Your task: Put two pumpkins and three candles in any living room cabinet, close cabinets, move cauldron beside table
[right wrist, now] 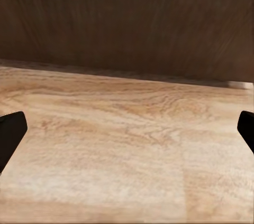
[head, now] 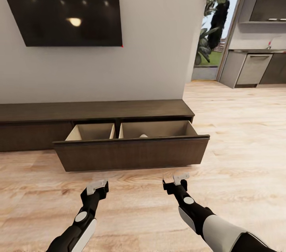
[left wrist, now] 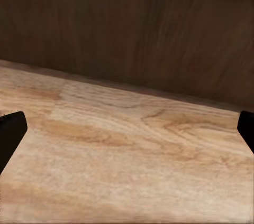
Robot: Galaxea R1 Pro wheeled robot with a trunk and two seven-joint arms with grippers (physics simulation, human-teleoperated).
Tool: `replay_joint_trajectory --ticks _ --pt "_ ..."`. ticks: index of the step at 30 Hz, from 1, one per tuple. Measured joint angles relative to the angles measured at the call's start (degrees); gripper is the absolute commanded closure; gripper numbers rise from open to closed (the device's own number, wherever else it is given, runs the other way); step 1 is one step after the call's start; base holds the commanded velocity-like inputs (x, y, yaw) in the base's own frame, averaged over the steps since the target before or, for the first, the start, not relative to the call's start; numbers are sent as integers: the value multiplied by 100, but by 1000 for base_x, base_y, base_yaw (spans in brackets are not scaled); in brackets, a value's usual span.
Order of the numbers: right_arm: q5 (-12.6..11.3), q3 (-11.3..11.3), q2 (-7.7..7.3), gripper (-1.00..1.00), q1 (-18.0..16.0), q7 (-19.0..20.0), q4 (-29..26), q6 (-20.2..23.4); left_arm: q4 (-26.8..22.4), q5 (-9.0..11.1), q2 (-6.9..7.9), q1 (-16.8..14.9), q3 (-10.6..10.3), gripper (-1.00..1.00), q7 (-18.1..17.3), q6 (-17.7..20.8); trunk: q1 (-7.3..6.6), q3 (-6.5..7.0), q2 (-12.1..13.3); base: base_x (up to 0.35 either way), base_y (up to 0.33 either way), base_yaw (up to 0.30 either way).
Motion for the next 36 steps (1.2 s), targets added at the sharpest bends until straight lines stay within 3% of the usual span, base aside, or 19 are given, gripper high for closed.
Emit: replay_joint_trajectory --ticks 3,13,36 --pt "0 0 0 -100 -1 0 0 0 -9 5 0 0 -4 -100 -1 -1 8 -67 -4 0 0 0" --pt "1 0 0 -100 5 0 0 0 -93 -9 -11 0 -20 -100 -7 -2 6 -67 -5 30 0 0" --pt "-8 0 0 -100 6 0 9 0 -92 -2 -4 0 -8 -100 -8 7 4 -67 -5 308 -25 0"
